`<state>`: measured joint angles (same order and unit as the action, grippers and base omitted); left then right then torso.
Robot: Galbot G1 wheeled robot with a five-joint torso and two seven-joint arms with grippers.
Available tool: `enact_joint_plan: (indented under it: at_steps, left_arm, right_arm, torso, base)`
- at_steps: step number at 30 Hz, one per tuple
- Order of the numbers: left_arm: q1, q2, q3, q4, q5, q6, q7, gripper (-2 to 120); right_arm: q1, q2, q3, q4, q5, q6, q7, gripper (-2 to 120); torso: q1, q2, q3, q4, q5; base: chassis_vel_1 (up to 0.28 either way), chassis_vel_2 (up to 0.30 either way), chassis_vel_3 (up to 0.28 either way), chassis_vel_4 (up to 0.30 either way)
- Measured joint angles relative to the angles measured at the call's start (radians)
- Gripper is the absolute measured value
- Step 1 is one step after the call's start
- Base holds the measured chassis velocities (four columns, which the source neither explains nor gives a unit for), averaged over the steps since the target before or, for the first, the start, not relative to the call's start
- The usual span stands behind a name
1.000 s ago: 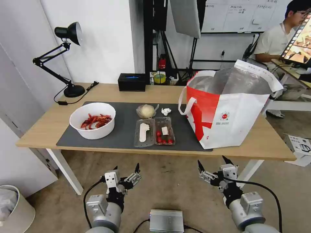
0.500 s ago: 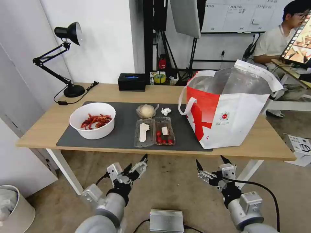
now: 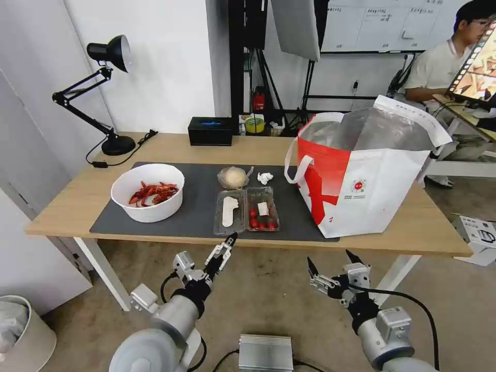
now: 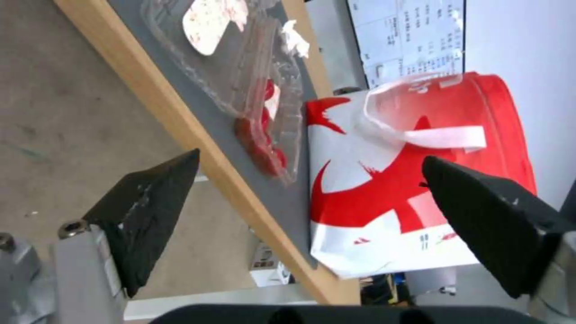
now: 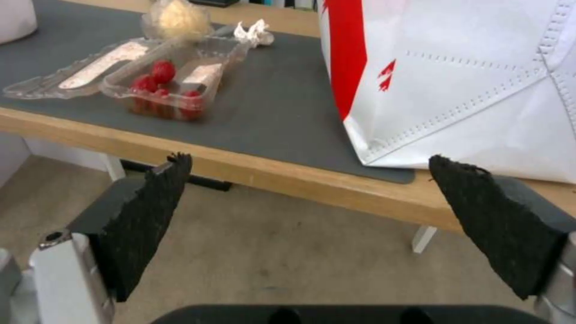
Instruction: Pick up the trash from the table and place it into the takeout bag.
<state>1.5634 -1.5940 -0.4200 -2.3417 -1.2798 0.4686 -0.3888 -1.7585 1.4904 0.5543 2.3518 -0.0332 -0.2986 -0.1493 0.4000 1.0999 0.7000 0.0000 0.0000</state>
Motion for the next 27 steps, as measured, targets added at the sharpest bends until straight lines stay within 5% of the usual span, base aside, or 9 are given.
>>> enact_joint_plan:
  at_steps: [12, 19, 27]
  left_arm:
    - [-0.062, 0.0, -0.018, 0.041, -0.065, -0.004, -0.048, 100]
    - [-0.123, 0.0, -0.009, 0.062, -0.085, -0.019, -0.185, 100]
    - [-0.18, 0.0, 0.014, 0.091, -0.116, -0.034, -0.222, 100]
  right_arm:
    - [0.016, -0.004, -0.002, -0.024, -0.001, -0.003, 0.004, 100]
    - [0.026, 0.005, -0.027, -0.042, -0.03, -0.004, 0.005, 100]
    - [0.027, 0.013, -0.027, -0.045, -0.039, -0.004, 0.006, 100]
  torso:
    - [0.0, 0.0, 0.0, 0.0, 0.0]
    - [0.0, 0.0, 0.0, 0.0, 0.0]
    - [0.0, 0.0, 0.0, 0.0, 0.0]
  base:
    - [0.0, 0.0, 0.0, 0.0]
    - [0.0, 0.0, 0.0, 0.0]
    - [0.0, 0.0, 0.0, 0.0]
